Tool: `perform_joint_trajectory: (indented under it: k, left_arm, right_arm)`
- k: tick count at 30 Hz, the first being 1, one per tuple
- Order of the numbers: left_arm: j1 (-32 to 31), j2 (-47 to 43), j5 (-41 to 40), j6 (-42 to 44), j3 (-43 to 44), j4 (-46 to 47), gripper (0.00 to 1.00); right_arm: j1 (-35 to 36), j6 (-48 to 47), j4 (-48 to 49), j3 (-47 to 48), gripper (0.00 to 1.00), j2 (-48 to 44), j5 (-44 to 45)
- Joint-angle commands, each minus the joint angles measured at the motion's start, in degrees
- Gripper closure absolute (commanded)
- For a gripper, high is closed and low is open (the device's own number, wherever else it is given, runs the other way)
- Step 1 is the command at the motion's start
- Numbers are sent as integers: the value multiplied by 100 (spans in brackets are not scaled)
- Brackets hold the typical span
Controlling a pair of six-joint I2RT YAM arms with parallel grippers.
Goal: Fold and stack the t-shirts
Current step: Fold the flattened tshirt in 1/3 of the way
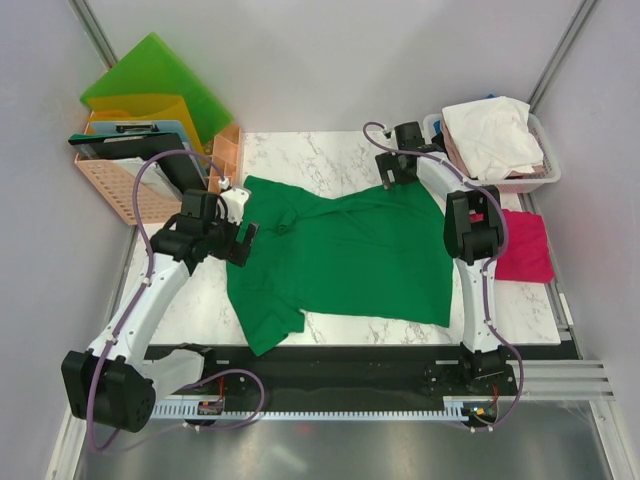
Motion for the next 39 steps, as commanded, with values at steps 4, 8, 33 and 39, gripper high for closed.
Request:
perform_joint_trajectory:
  k: [4,8,33,39]
  left_arm:
    - [19,-33,-8,85,-62,193,0]
    - [19,-130,-61,120,-141,193,0]
    - [19,-86,158,217,-264,193,0]
    - [10,-34,220,217,-238,202,0]
  right_arm:
    - [30,-141,-229,-121,3,146,60]
    - [3,-62,25,-348,5,-20,25]
    - [-559,624,1256,-1077,6,-495,-1188]
    - [-682,721,1152,-1131,8,-277,-1372]
